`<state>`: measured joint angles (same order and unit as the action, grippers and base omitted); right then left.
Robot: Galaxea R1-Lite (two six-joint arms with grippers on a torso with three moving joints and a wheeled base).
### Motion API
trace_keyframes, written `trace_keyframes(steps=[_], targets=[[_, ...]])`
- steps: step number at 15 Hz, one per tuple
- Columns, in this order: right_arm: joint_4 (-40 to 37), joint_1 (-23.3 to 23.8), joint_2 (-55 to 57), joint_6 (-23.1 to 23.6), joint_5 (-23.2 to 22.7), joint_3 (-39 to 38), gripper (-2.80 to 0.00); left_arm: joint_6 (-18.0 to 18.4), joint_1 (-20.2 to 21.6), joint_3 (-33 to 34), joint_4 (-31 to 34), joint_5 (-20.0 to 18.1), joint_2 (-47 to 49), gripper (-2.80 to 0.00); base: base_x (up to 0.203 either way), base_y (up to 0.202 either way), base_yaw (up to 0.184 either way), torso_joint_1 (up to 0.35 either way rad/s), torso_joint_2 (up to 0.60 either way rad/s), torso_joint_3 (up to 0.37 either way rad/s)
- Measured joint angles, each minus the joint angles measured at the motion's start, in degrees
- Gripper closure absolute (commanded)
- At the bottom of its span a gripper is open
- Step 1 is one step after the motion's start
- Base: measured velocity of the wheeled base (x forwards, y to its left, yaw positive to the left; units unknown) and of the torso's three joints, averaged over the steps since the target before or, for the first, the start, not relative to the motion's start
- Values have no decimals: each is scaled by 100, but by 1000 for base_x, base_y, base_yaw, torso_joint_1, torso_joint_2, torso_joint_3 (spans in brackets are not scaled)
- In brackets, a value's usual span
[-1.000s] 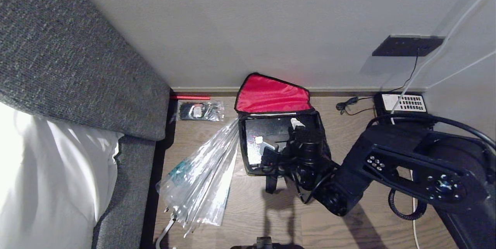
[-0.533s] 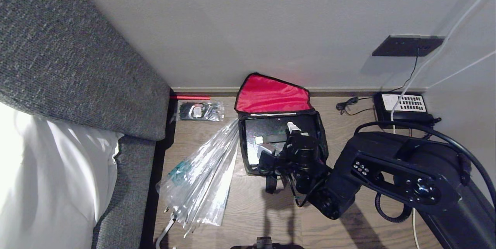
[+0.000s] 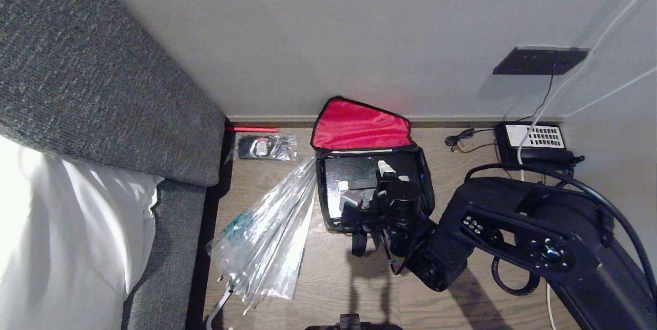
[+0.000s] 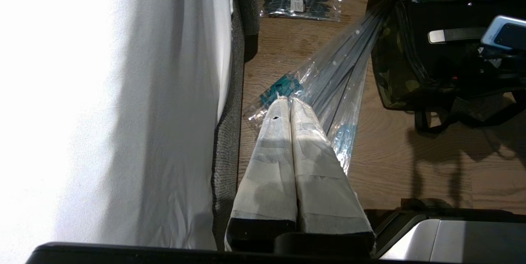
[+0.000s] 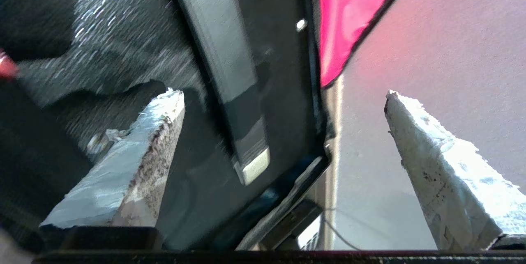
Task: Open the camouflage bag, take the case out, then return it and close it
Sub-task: Grip the handle
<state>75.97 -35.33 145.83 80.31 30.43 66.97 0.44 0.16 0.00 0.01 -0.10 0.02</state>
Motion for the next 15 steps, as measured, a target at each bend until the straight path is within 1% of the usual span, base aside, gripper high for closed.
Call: trace_keyframes(steps=[9,12,15], targets=[[13,165,457,16,-9,488,-280,0,0,0,2,0,0,0,0,0,0,0,0,0],[-48,197,154,-45,2,193,-280,0,0,0,-1,-1,0,0,0,0,0,0,0,0],[-62,172,-579,-130,5,-223,-280,0,0,0,-1,0,0,0,0,0,0,0,0,0]])
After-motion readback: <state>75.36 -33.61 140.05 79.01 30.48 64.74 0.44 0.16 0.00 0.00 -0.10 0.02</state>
